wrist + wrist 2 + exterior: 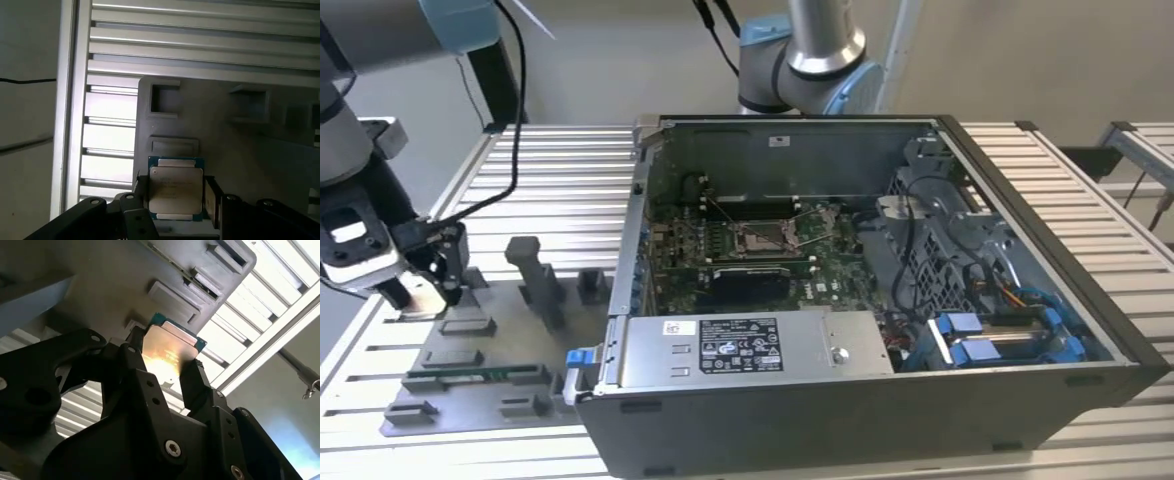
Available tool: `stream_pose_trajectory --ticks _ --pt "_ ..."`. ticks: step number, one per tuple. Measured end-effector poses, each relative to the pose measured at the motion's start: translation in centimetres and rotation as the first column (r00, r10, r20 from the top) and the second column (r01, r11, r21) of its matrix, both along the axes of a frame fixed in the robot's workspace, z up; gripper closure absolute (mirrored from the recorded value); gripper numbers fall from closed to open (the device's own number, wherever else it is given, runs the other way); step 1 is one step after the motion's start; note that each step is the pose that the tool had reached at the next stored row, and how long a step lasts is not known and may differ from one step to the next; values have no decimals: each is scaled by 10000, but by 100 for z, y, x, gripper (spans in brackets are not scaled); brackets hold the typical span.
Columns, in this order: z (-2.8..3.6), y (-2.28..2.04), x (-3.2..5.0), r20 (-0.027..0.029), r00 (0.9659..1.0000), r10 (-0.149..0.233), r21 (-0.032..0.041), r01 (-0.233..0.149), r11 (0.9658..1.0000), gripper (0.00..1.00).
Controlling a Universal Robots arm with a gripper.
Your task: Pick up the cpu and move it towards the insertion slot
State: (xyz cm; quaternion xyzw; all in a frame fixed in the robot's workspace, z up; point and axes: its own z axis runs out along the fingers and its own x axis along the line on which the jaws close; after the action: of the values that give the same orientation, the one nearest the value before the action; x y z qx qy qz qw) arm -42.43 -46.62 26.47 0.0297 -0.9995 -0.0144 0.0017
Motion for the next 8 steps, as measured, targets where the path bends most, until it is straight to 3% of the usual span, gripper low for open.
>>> stream_pose_trajectory --ticks 3,8 --pt "108 0 0 -1 10000 0 -1 0 10000 100" --pt "236 0 0 0 10000 0 0 0 10000 100"
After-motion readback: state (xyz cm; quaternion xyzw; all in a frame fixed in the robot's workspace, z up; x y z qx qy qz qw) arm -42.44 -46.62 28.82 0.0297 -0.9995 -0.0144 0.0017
